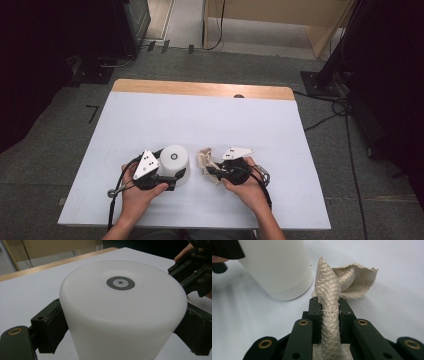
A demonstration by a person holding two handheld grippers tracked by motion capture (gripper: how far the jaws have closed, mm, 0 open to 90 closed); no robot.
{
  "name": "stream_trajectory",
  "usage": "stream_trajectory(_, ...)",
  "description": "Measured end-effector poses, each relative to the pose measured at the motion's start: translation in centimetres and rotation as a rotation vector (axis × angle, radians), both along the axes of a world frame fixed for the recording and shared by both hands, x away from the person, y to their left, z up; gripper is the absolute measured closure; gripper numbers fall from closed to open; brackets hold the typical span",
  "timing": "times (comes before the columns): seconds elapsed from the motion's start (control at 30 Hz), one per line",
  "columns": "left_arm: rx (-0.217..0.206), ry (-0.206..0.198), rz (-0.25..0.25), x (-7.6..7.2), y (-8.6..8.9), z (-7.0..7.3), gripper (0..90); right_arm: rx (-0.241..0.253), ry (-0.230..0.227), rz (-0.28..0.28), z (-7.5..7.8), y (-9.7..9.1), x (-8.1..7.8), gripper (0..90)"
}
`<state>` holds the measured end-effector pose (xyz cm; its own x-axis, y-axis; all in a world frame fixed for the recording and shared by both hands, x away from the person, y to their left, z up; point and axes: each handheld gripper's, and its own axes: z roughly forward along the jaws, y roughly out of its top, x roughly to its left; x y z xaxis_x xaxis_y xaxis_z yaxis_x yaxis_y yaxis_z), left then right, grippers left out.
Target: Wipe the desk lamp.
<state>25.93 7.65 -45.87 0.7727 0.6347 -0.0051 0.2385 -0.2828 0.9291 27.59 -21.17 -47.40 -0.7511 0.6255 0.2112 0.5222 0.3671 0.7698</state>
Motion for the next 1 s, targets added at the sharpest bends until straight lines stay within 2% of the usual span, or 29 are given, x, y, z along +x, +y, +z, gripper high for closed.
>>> stream_trajectory(0.07,0.001,-0.018,-0.049,0.3,0.2,0.1,8.5,0.019,-0.002,0.036,0.2,0.1,-0.2,78.2)
stream_trajectory(0.17,-0.028,-0.021,-0.138,0.8,0.6,0.0,8.6,0.066,-0.006,0.115,0.4,0.5,-0.5,78.3)
stream_trajectory(0.23,-0.033,-0.026,-0.172,0.8,0.7,0.0,8.6,0.086,0.004,0.169,0.4,0.8,-0.7,78.3)
stream_trajectory(0.33,-0.009,-0.007,-0.186,1.0,0.4,-0.4,8.6,0.068,0.028,0.215,-0.2,1.6,-0.8,78.3)
stream_trajectory(0.4,-0.017,-0.01,-0.181,0.9,0.3,-0.5,8.5,0.043,0.053,0.224,-1.0,2.2,-0.7,78.4)
stream_trajectory(0.47,-0.019,-0.005,-0.179,1.0,0.4,-0.5,8.5,0.041,0.066,0.228,-1.4,2.6,-0.7,78.5)
stream_trajectory(0.6,-0.041,0.017,-0.175,1.3,0.7,-0.6,8.5,0.043,0.031,0.226,-0.8,2.7,-0.9,78.6)
stream_trajectory(0.8,-0.037,0.015,-0.179,1.2,0.6,-0.7,8.4,0.069,-0.072,0.242,1.1,2.7,-1.5,78.8)
stream_trajectory(1.0,-0.043,0.023,-0.174,1.2,0.6,-0.7,8.3,0.138,-0.159,0.221,3.0,2.3,-2.0,78.7)
